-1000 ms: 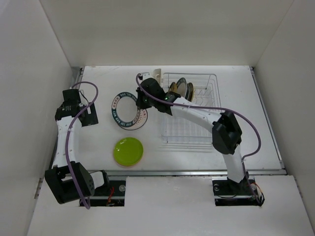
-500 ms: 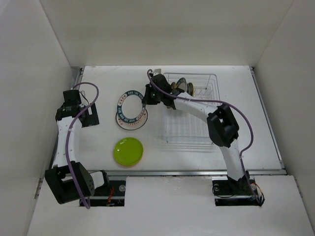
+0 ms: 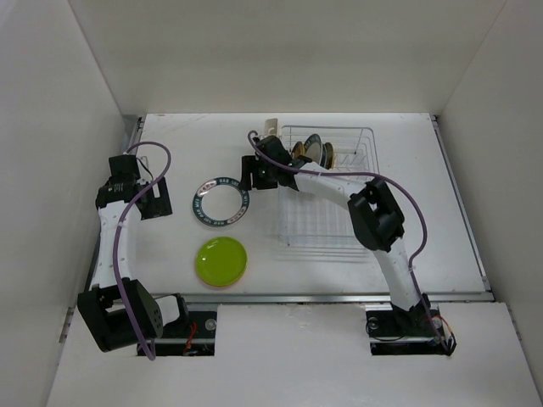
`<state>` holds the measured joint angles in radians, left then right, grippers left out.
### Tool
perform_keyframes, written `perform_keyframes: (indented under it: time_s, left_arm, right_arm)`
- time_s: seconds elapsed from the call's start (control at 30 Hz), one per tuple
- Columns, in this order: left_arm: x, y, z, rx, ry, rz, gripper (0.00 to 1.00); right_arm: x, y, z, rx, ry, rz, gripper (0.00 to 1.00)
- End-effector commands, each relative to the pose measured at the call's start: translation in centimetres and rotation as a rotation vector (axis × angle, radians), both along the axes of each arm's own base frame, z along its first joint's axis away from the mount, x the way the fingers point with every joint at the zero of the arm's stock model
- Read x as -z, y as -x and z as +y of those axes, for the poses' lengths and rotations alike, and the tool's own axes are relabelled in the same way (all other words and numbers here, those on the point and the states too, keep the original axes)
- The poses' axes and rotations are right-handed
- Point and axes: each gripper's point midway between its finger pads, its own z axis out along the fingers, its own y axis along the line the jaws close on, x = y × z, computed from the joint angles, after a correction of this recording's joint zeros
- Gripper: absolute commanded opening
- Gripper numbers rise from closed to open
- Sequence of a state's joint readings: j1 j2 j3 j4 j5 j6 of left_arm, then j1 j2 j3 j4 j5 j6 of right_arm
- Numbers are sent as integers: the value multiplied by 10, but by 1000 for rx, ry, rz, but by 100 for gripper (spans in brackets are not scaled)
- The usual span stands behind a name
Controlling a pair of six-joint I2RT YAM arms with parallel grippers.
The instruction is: Unload the plates from the dish rack
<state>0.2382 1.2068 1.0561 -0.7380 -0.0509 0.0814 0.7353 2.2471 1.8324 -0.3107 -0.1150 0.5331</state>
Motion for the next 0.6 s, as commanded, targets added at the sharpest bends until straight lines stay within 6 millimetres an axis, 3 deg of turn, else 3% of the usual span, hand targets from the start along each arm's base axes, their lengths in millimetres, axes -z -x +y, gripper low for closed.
perform_keyframes:
  time_s: [0.0, 0.17, 0.3, 0.33, 0.37, 0.43, 0.5, 0.57]
  left_arm:
    - [-4, 0, -1, 11, 12, -15, 89]
    - [-6, 0, -1, 11, 9, -24, 89]
    - [-7, 2, -2, 11, 9, -24, 89]
    - [-7, 2, -2, 11, 9, -24, 89]
    - [-7, 2, -3, 16, 17, -26, 89]
    - [-7, 2, -4, 16, 17, -26, 89]
    - [-7, 2, -5, 29, 20, -26, 89]
    - [-7, 2, -5, 29, 20, -26, 89]
  right_arm:
    - [-47, -4, 0, -7, 14, -114, 69]
    - [-59, 4, 3, -39, 35, -135, 70]
    - [-107, 23, 0, -60, 0, -200, 70]
    - [-143, 30, -5, -53, -29, -259, 70]
    - [-159, 32, -13, -33, -37, -285, 70]
    - [-199, 36, -48, 73, -20, -364, 70]
    - [-218, 36, -83, 191, 31, -418, 70]
    - [-236, 33, -142, 380, 144, -475, 68]
